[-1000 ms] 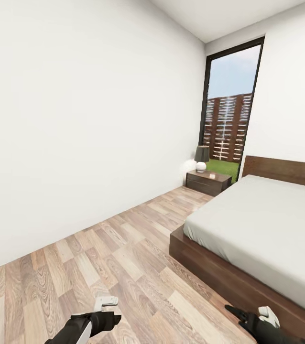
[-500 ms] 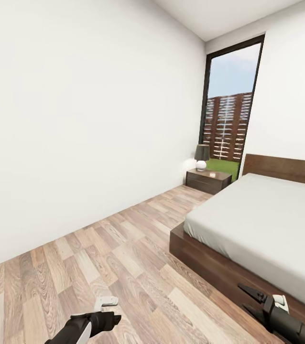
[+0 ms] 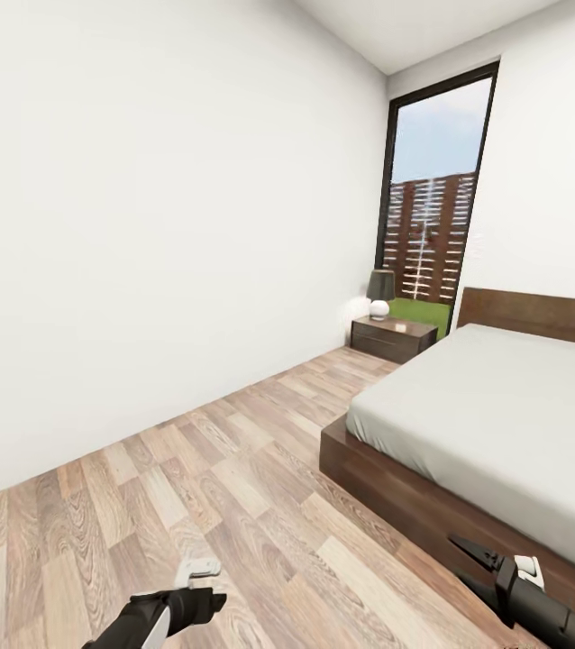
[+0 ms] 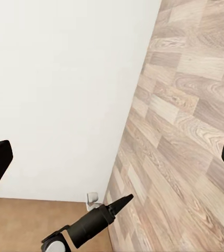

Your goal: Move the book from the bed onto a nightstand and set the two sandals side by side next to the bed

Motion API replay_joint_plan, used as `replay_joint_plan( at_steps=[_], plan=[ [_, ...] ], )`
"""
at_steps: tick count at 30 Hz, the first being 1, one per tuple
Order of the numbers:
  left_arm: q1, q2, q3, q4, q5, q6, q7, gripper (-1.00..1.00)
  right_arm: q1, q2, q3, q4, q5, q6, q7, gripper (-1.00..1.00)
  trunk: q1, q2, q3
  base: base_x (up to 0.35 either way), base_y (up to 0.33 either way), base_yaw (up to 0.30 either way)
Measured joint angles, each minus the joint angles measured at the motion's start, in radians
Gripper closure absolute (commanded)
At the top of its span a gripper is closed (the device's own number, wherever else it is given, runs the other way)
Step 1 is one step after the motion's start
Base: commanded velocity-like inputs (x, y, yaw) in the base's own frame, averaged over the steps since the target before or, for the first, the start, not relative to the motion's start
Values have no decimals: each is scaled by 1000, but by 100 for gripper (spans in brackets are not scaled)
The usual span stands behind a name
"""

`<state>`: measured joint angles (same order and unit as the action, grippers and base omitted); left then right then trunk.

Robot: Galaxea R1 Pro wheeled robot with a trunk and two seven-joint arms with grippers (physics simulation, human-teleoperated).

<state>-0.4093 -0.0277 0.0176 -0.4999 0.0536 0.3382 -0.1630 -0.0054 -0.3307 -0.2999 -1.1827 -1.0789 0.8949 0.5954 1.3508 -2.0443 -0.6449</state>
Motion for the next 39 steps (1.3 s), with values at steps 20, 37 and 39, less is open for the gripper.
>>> replay_joint_plan(
  at_steps=[20, 37, 39],
  plan=[
    [0, 2, 63, 0, 9, -5, 3, -100, 0, 3, 2, 0, 2, -5, -6, -100, 77, -140, -63, 0, 0, 0],
    [0, 3, 66, 0, 9, -6, 3, -100, 0, 1, 0, 0, 2, -5, -3, -100, 142, -259, -116, 0, 0, 0],
    [0, 3, 66, 0, 9, -10, 3, -100, 0, 1, 0, 0, 2, -5, -4, -100, 150, -273, -122, 0, 0, 0]
  ],
)
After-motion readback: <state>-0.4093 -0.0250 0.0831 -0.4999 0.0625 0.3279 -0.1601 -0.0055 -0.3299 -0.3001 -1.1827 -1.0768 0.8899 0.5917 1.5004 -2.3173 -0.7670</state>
